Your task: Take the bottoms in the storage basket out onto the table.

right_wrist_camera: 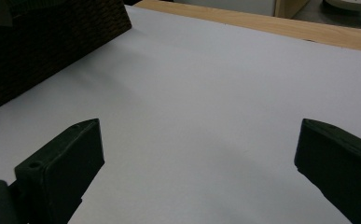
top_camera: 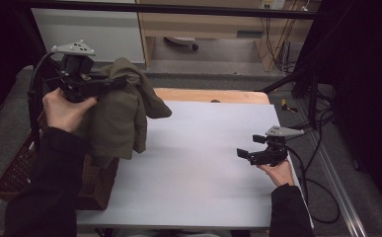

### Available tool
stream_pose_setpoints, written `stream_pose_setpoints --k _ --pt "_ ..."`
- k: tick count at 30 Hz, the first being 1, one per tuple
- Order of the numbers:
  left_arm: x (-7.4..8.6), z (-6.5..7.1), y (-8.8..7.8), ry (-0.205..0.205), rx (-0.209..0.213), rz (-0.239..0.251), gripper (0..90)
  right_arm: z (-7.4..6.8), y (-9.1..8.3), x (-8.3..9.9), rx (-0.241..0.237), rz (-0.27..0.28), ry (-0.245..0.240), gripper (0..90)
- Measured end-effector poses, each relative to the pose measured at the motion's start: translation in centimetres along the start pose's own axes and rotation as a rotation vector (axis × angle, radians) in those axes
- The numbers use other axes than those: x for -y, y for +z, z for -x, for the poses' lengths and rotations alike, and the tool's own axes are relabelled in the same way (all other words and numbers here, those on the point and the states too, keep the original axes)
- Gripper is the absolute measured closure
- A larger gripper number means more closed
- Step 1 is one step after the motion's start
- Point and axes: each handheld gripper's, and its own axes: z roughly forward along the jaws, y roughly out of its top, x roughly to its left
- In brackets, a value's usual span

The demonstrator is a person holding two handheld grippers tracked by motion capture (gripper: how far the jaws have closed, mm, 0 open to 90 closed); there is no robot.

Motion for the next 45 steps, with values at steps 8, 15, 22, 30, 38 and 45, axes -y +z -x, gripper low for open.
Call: stream_pose_setpoints --k 8,15,22,30,38,45 --pt "-0.5 0.8 0.8 0.017 0.023 -0.001 82.5 0.0 0.0 0.0 0.000 0.000 0.000 2.1" --pt "-1.1 1.7 1.7 0.025 0.039 0.005 82.6 0.0 -0.1 0.0 -0.001 0.003 -0.003 2.1" --pt "-1.3 2.3 2.7 0.035 0.061 -0.003 82.5 0.0 -0.2 0.0 -0.001 0.009 0.000 2.1" --pt "-1.0 3.0 4.5 0.046 0.078 -0.033 82.5 0.0 -0.2 0.0 -0.002 0.009 0.000 2.1" --pt "-0.3 3.5 6.2 0.047 0.093 -0.060 82.5 0.0 -0.2 0.0 -0.002 0.010 0.001 2.1" --pt "0.1 4.1 7.6 0.053 0.106 -0.079 82.4 0.0 -0.2 0.0 -0.002 0.008 0.000 2.0"
